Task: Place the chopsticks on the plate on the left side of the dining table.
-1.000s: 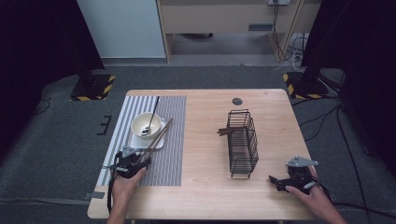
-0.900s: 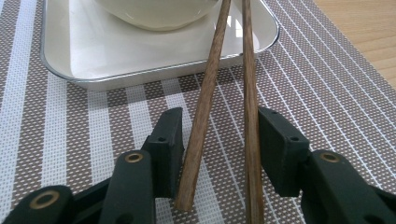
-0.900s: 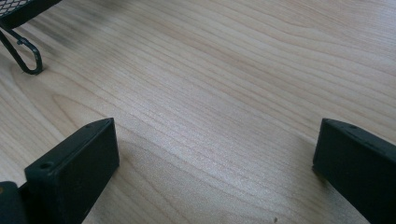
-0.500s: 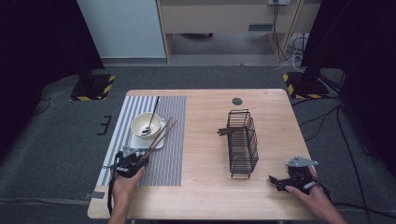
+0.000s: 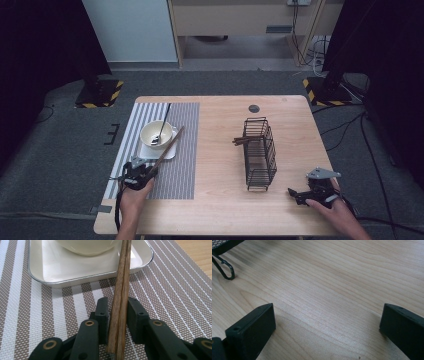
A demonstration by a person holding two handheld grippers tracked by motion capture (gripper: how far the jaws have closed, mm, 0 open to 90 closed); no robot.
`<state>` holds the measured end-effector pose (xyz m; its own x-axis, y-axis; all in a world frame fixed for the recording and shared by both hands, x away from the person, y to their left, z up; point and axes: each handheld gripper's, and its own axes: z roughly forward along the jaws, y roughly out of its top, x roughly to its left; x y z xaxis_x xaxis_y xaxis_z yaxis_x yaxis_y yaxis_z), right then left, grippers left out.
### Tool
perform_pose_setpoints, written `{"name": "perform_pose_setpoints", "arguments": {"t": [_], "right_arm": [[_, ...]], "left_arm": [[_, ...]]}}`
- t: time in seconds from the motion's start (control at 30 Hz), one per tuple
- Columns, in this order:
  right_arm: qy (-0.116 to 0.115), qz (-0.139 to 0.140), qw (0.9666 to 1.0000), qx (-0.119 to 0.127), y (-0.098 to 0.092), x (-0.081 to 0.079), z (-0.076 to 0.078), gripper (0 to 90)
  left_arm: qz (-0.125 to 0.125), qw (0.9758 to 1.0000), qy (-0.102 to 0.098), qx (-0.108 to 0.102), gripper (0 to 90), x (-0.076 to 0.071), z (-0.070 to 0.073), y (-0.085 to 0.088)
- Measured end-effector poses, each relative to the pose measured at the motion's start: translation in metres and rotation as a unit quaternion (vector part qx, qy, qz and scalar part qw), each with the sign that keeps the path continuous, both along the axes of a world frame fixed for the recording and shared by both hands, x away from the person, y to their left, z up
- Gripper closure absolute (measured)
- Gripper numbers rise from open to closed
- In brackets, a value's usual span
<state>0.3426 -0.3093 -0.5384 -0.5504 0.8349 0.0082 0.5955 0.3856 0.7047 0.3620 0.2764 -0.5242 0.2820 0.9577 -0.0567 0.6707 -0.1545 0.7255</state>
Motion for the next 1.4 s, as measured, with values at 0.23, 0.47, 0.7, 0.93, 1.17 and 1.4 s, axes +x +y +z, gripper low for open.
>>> {"name": "perform_pose_setpoints", "arguments": {"t": [0.23, 0.47, 0.7, 0.93, 1.17, 1.4], "right_arm": [[0.000, 0.000, 1.0000, 0.000, 0.0000, 0.0000, 0.0000, 0.2], [0.000, 0.000, 1.0000, 0.000, 0.0000, 0.0000, 0.0000, 0.2], [0.000, 0.000, 1.0000, 0.000, 0.0000, 0.0000, 0.0000, 0.2], [0.000, 0.000, 1.0000, 0.000, 0.0000, 0.0000, 0.0000, 0.2], [0.000, 0.000, 1.0000, 0.000, 0.0000, 0.0000, 0.0000, 0.2], [0.000, 0.000, 1.0000, 0.000, 0.0000, 0.0000, 0.0000, 0.2]], "left_arm": [[0.002, 1.0000, -0.002, 0.009, 69.8, 0.0007, -0.0001, 0.0028], [0.004, 0.9999, -0.002, 0.011, 69.1, 0.0010, 0.0003, 0.0032], [0.008, 0.9998, -0.006, 0.016, 66.7, 0.0018, 0.0004, 0.0052], [0.004, 0.9997, -0.006, 0.022, 67.1, 0.0022, 0.0010, 0.0049], [0.007, 0.9996, -0.009, 0.028, 65.5, 0.0022, 0.0019, 0.0057], [0.008, 0.9994, -0.009, 0.032, 64.3, 0.0036, 0.0019, 0.0085]]}}
